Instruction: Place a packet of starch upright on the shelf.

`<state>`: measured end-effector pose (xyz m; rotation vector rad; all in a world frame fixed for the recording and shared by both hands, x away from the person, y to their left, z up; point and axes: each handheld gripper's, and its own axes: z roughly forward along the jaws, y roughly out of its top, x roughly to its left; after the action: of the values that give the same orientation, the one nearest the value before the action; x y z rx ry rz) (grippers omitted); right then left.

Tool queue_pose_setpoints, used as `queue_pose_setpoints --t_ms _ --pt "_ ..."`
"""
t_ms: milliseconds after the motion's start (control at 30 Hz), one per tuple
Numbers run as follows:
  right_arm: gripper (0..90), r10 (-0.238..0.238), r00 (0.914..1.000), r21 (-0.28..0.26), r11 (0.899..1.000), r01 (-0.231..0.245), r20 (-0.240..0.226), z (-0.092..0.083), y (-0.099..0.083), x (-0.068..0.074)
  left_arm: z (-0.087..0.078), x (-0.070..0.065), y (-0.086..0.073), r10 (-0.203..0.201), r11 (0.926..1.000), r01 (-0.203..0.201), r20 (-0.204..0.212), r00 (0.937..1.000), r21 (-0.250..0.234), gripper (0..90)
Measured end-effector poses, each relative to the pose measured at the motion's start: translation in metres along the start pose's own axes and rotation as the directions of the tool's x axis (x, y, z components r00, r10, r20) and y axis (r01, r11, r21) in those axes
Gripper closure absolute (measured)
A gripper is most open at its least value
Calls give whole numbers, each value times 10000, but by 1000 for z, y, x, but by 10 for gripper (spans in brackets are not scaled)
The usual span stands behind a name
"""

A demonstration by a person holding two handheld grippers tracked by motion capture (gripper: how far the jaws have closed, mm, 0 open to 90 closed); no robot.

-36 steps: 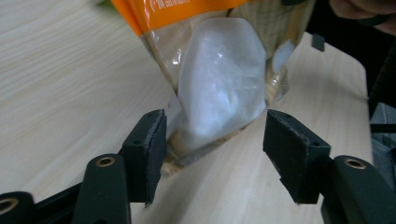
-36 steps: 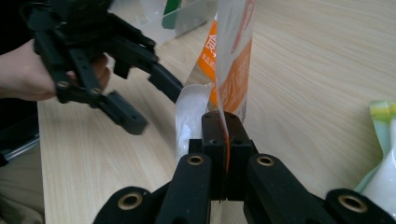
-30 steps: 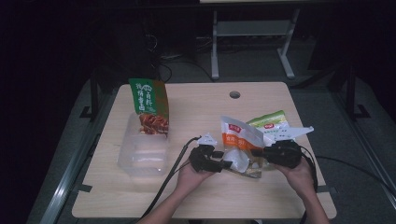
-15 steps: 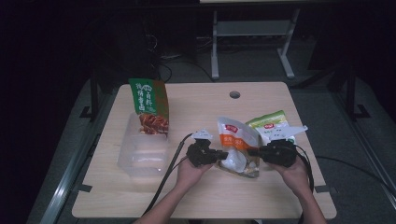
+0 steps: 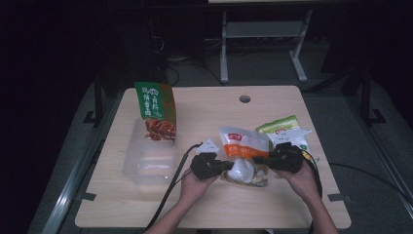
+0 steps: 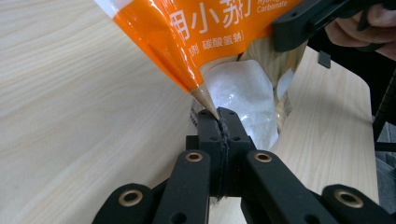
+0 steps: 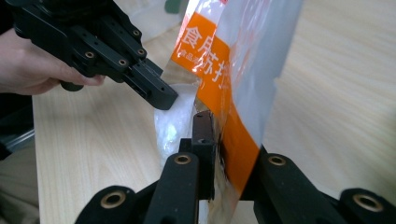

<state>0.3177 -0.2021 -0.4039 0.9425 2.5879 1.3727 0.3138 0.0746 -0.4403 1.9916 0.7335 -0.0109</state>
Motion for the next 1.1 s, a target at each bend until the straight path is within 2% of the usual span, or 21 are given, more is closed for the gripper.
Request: queue_pose_setpoints --t_ms 33,100,200,333,367,400,433,533,633,733,833,1033,1067,1100 --pt "811 -39 10000 129 9999 39 -34 4 2 1 -2 1 -1 92 10000 -92 -15 10000 27 898" --pt "814 -113 9998 211 9997 116 -141 8 5 3 -5 0 -3 19 10000 -19 -65 10000 -2 898" --pt "882 -267 9993 323 9991 276 -273 12 13 8 -13 -1 -7 -65 10000 65 -109 9999 14 897" --pt "896 -386 9984 315 9987 399 -415 15 16 11 -20 -1 -10 -91 9999 91 -37 10000 66 871" --pt "897 -336 9983 307 9989 351 -484 15 17 12 -23 0 -11 -35 9999 34 24 10000 132 844" --pt "898 -400 9978 248 9988 414 -525 13 18 14 -26 -1 -12 -124 9997 122 100 9999 216 751" --pt "898 -400 9978 248 9988 414 -525 13 18 14 -28 0 -13 -51 9996 49 71 10000 290 751" --pt "899 -502 9971 189 9985 514 -570 12 19 18 -39 -3 -18 126 9992 -121 -142 9998 373 669" --pt "899 -415 9974 127 9990 423 -586 10 20 22 -49 -4 -23 160 9996 -155 -217 9996 243 612" --pt "899 -466 9979 87 9989 471 -457 9 25 25 -59 -11 -31 752 9959 -723 -546 9957 545 536" --pt "900 -500 9982 71 9987 503 -345 8 29 26 -62 -15 -34 887 9945 -848 -648 9939 617 497" --pt "900 -592 9982 92 9982 594 -135 7 44 30 -73 -22 -47 965 9940 -937 -508 9940 558 374" --pt "900 -605 9981 108 9981 606 -120 8 46 31 -75 -22 -49 1161 9917 -1128 -524 9919 622 361" --pt "900 -685 9976 137 9975 686 -92 10 51 31 -75 -23 -52 1158 9914 -1125 -462 9922 672 358"
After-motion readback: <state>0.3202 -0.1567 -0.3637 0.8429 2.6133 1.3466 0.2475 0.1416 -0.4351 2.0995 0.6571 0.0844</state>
